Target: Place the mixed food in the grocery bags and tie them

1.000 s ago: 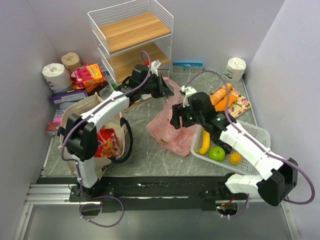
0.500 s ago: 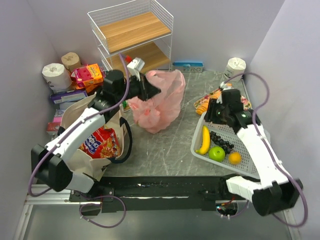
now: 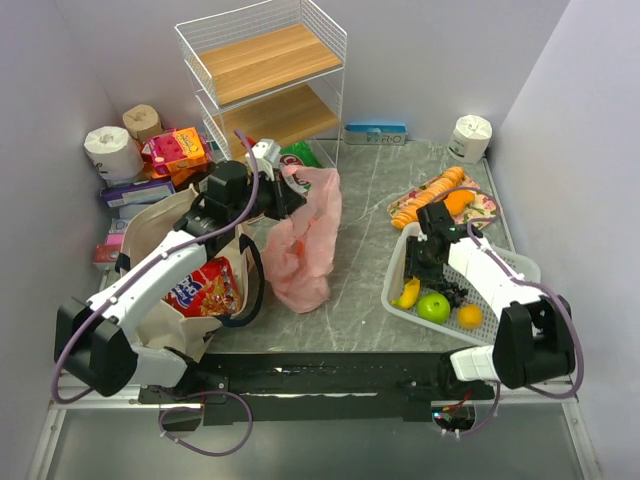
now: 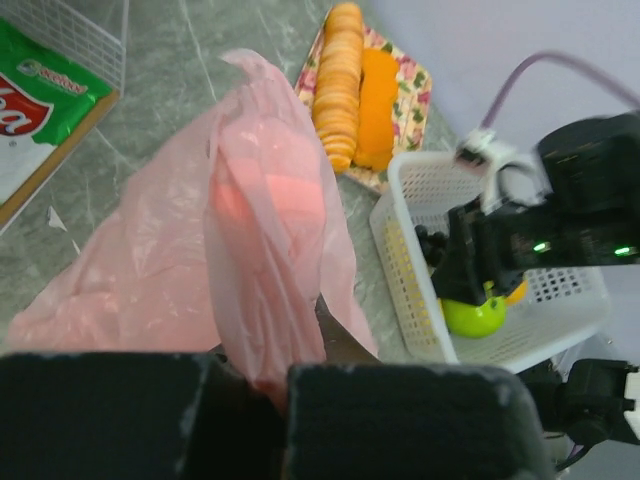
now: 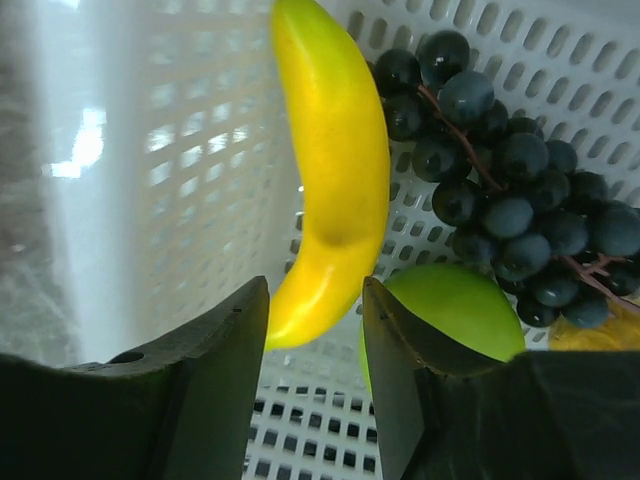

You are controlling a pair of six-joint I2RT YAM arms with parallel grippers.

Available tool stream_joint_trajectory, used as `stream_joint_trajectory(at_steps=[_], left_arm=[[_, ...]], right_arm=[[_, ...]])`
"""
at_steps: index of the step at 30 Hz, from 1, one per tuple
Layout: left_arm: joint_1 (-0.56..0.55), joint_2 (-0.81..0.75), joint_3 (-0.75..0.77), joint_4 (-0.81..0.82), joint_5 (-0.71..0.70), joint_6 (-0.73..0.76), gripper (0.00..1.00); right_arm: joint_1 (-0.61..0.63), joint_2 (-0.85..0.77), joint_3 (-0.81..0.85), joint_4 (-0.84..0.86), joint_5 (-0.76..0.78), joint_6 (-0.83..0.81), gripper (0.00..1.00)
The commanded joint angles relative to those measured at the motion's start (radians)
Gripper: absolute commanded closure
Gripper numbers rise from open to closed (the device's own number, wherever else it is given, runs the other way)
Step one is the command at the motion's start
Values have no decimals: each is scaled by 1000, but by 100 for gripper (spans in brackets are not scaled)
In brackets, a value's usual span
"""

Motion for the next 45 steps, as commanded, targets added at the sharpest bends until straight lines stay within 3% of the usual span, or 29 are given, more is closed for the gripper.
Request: stream_joint_trajectory(at_steps=[1, 10, 12, 17, 21, 24, 28, 29, 33, 36, 45], left_arm=[[-1, -66, -4, 42, -29, -51, 99], [-1, -61, 5, 13, -12, -57, 99], [1, -59, 7, 2, -12, -52, 99], [16, -46, 51, -64, -40, -37, 99], [42, -38, 56, -82, 26, -45, 99], [56, -44, 59, -96, 51, -46, 99], [82, -58, 58, -101, 83, -65, 99], [88, -61, 56, -96, 95, -69, 99], [108, -78, 35, -61, 174, -98, 99], [114, -101, 19, -32, 223, -115, 99], [124, -151, -102, 195, 333, -305, 99]], right_arm=[[-12, 58, -47, 86, 24, 16, 47], [-22, 225, -14, 180, 30, 10, 41], [-23, 264, -5, 184, 14, 1, 53], [-24, 129, 93, 25, 130, -24, 100], [-26, -1, 274, -105, 219, -50, 100], [-19, -57, 407, -113, 181, -47, 100], [39, -114, 442, 96, -44, 5, 100], [118, -124, 436, 153, -62, 10, 100], [320, -88, 407, 430, -26, -5, 100], [405, -20, 382, 563, -11, 24, 100], [537, 127, 255, 865, 76, 119, 100]])
